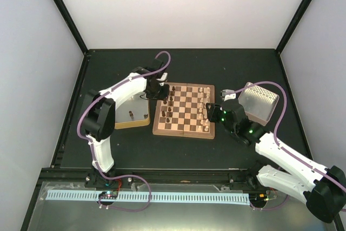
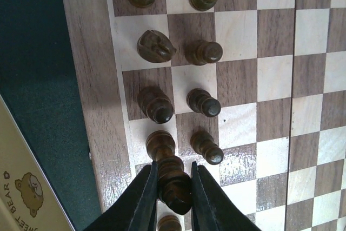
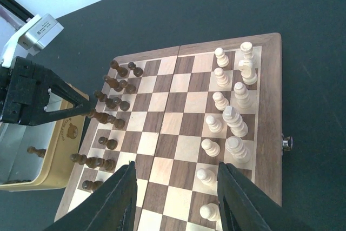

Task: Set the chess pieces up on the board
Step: Move the chess piece to the chessboard.

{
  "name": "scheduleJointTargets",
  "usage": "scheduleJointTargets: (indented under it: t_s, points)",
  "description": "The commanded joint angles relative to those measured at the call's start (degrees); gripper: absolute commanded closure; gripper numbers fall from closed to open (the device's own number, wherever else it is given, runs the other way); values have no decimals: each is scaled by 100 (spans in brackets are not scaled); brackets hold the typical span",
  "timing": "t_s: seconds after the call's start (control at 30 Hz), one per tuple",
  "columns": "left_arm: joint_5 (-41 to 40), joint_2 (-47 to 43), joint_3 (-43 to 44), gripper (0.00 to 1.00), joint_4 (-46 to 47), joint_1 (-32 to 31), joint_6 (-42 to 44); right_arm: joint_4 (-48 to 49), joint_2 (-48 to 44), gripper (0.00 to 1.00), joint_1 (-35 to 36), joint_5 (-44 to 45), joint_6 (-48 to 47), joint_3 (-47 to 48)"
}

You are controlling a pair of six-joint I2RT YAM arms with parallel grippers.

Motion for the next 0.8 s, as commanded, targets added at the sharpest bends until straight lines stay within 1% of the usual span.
scheduleJointTargets:
  t_s: [0.0,0.23,0.33,0.5,0.57,0.77]
  points:
    - [7,136,226,84,-92,0,-30,101,-53,57,-24,92,23,-95]
    - [-46,208,161,82,-100,0,-10,101,-46,57,-26,84,33,-99]
    - [-48,251,140,78,-101,5,-14,98,-52,57,-31,75,41,-110]
    - [-29,335,160,65,-139,-1,-7,88,-60,57,-25,66,51,-114]
    - [-13,346,180,56,-135,7,-3,80,-77,57,-30,69,57,-121]
    - [-76,165,268,35,-131,4,3,46,-134,57,-29,71,75,-136]
